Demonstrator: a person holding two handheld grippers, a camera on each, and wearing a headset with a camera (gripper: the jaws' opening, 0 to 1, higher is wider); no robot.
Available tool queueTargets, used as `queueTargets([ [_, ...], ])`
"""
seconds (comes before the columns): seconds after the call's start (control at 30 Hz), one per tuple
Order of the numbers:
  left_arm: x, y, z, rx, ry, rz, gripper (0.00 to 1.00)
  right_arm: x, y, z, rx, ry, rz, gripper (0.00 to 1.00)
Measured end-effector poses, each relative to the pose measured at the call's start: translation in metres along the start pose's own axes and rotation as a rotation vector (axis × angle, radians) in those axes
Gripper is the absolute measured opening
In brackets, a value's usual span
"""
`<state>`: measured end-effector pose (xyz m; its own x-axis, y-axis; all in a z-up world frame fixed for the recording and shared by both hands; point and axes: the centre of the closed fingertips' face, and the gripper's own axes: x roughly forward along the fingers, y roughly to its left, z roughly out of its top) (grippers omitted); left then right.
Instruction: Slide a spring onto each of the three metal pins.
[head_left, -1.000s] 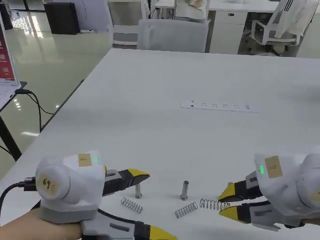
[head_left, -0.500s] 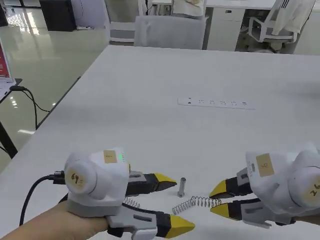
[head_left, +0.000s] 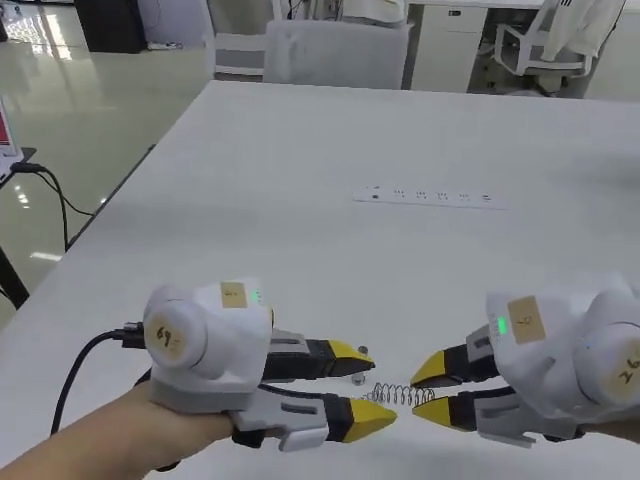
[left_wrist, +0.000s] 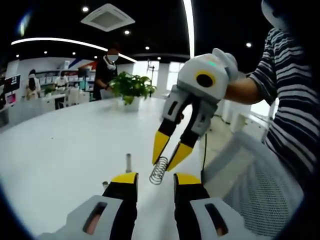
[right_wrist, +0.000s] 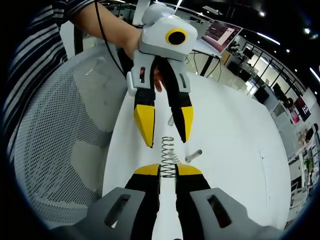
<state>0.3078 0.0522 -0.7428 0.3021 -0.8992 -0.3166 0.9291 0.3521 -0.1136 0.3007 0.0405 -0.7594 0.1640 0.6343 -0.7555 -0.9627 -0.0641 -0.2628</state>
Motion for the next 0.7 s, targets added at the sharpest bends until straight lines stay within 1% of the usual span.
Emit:
queueTargets([
  [0.13, 0.0013, -0.0004, 0.0, -0.003, -0.004, -0.012, 0.17, -0.0007, -0.0003, 0.001, 0.005, -0.005, -0.002, 0.08],
  [0.23, 0.0039, -0.0024, -0.0021, 0.004, 0.004, -0.026, 0.14, -0.0011, -0.0001, 0.0021, 0.01, -0.009, -0.003, 0.08],
  [0.37, 0.0062, -0.0052, -0.0033, 0.014, 0.005, -0.038, 0.07, -0.0008, 0.001, 0.001, 0.015, -0.005, -0.003, 0.08],
  [0.43, 0.007, -0.0057, -0.0052, 0.018, 0.01, -0.04, 0.04, -0.0004, 0.0037, -0.0007, 0.016, 0.0, 0.005, 0.08],
  [0.6, 0.009, -0.0084, -0.0066, 0.034, 0.013, -0.055, 0.04, -0.0009, 0.006, -0.0027, 0.022, 0.0, 0.007, 0.08],
  [0.7, 0.0102, -0.0089, -0.0053, 0.04, 0.01, -0.064, 0.03, -0.0021, 0.006, -0.0038, 0.025, 0.001, 0.003, 0.08],
])
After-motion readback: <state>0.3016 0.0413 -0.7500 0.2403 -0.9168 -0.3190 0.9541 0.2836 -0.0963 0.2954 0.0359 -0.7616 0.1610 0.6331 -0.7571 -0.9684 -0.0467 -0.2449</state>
